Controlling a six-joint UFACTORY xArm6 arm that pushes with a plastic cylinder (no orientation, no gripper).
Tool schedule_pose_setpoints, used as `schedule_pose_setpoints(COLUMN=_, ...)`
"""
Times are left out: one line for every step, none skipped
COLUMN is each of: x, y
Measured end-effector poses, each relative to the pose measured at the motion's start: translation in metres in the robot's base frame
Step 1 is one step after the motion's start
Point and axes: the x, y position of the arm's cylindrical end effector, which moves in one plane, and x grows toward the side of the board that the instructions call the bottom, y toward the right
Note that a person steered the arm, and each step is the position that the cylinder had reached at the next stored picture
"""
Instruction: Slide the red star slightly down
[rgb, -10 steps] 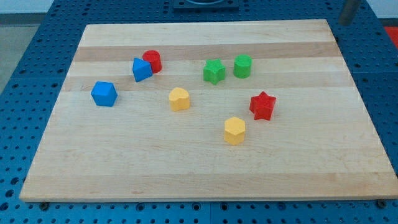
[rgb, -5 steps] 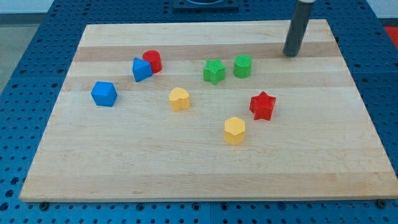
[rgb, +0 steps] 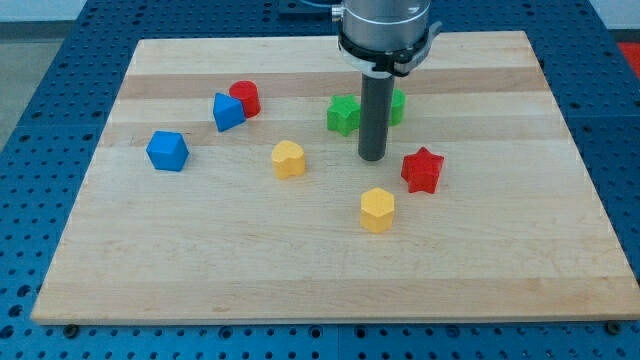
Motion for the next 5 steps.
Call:
schedule_pose_setpoints(x=0.001, y=0.028)
schedule_pose_setpoints(x=0.016, y=0.045)
schedule_pose_setpoints(x=0.042, y=0.045)
schedule_pose_setpoints(x=0.065, y=0.045)
schedule_pose_setpoints(x=0.081, y=0.066)
